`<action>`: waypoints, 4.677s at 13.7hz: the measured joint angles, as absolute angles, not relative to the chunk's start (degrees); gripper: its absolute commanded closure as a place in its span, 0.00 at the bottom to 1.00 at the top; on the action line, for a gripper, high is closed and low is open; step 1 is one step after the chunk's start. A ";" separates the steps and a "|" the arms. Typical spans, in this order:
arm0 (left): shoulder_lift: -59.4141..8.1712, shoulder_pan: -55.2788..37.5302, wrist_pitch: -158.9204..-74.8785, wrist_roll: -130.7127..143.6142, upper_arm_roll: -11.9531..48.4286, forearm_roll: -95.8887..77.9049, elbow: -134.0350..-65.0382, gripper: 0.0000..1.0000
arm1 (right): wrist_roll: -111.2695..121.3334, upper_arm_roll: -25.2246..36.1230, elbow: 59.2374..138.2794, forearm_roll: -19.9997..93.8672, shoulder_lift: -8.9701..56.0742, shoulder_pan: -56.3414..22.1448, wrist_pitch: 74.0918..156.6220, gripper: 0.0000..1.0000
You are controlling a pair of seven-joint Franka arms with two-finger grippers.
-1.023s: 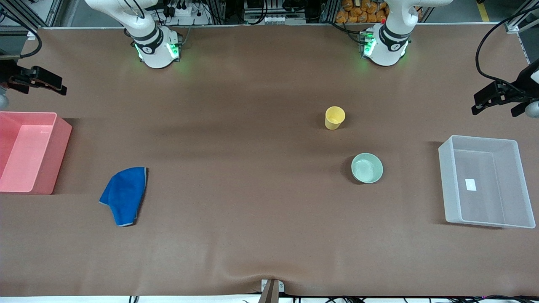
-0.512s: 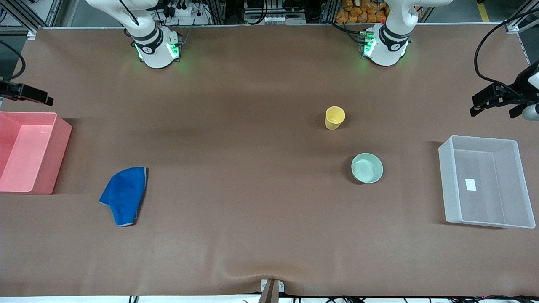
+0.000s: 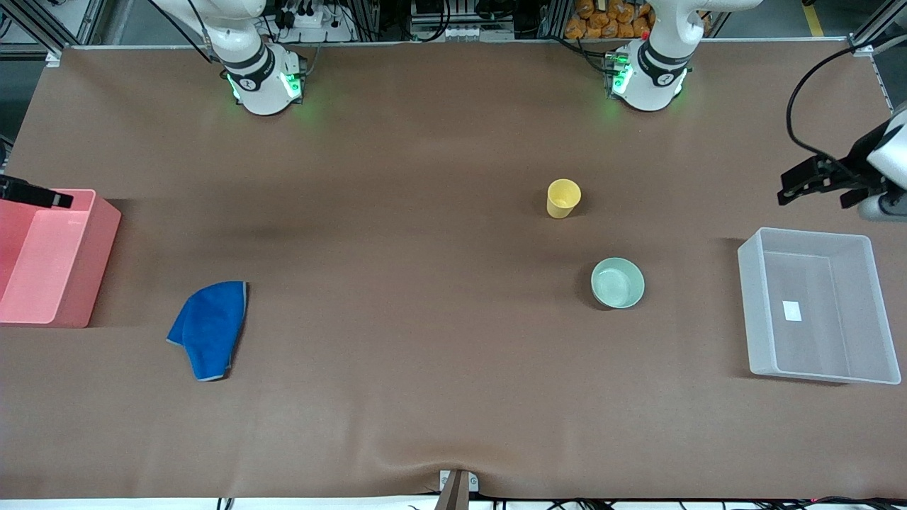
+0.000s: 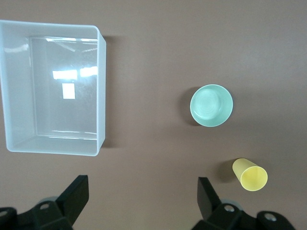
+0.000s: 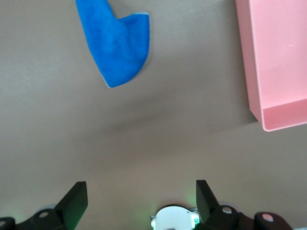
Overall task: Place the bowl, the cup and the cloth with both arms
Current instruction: 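Reach the right gripper to the blue cloth while the left gripper reaches the bowl, then lift the cloth with the right gripper while the left gripper lifts the bowl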
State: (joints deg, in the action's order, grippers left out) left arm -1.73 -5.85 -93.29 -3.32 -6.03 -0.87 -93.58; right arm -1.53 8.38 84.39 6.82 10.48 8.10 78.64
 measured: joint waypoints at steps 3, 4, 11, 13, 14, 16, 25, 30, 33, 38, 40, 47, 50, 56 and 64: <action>-5.54 -6.01 -94.80 -3.09 -5.87 -0.98 -93.75 0.00 | -1.25 7.58 84.41 7.72 12.92 6.06 80.56 0.00; -7.08 -6.00 -96.08 -3.05 -5.86 -1.41 -93.85 0.00 | -1.25 7.44 84.43 7.66 13.99 3.97 81.76 0.00; -14.16 -6.20 -111.50 -1.70 -5.56 -5.31 -100.92 0.00 | -1.64 7.79 84.72 7.04 26.95 -0.14 97.35 0.00; -15.87 -7.25 -113.53 0.73 -5.41 -5.49 -101.85 0.00 | -1.62 7.71 84.74 7.03 30.07 -0.26 101.22 0.00; -16.53 -7.93 -113.74 1.63 -5.34 -5.49 -102.13 0.00 | -1.56 7.66 84.74 6.82 31.47 -0.36 103.93 0.00; -17.11 -8.81 -114.23 2.43 -4.92 -5.49 -103.72 0.00 | -0.78 7.60 84.76 5.37 34.08 -0.41 108.80 0.00; -17.30 -12.03 -123.32 8.44 -4.61 -5.49 -112.83 0.00 | 0.25 7.38 88.78 4.37 41.20 -0.77 121.72 0.39; -21.34 -14.48 -128.14 12.30 -4.54 -5.49 -113.45 0.00 | 0.25 7.38 89.92 4.37 41.26 -0.78 121.81 1.00; -25.09 -14.77 -135.31 12.65 -4.54 -5.49 -113.68 0.07 | 0.25 7.37 89.97 4.37 41.26 -0.78 121.81 1.00; -27.34 -14.77 -137.04 12.66 -4.59 -5.21 -113.96 0.58 | 1.76 7.34 89.47 4.37 40.77 -1.50 124.23 1.00; -27.35 -14.81 -137.05 12.83 -4.59 -5.20 -113.98 0.76 | 2.14 7.35 88.77 4.32 38.82 -2.18 123.64 1.00; -27.55 -15.33 -137.27 16.08 -4.53 -5.04 -113.90 1.00 | 2.95 7.34 87.95 -0.63 22.19 -4.42 107.65 1.00; -26.89 -15.18 -137.10 16.98 -4.72 -5.04 -113.03 1.00 | 2.95 7.32 88.03 -3.27 17.55 -4.91 101.59 1.00; -22.84 -12.86 -120.41 16.97 -6.66 -3.93 -103.67 1.00 | 9.22 10.09 88.07 -8.95 13.40 -3.13 96.85 1.00; -16.69 4.62 -108.87 -1.91 -7.10 1.18 -98.71 1.00 | 32.45 11.83 88.39 -9.13 15.89 15.54 105.41 1.00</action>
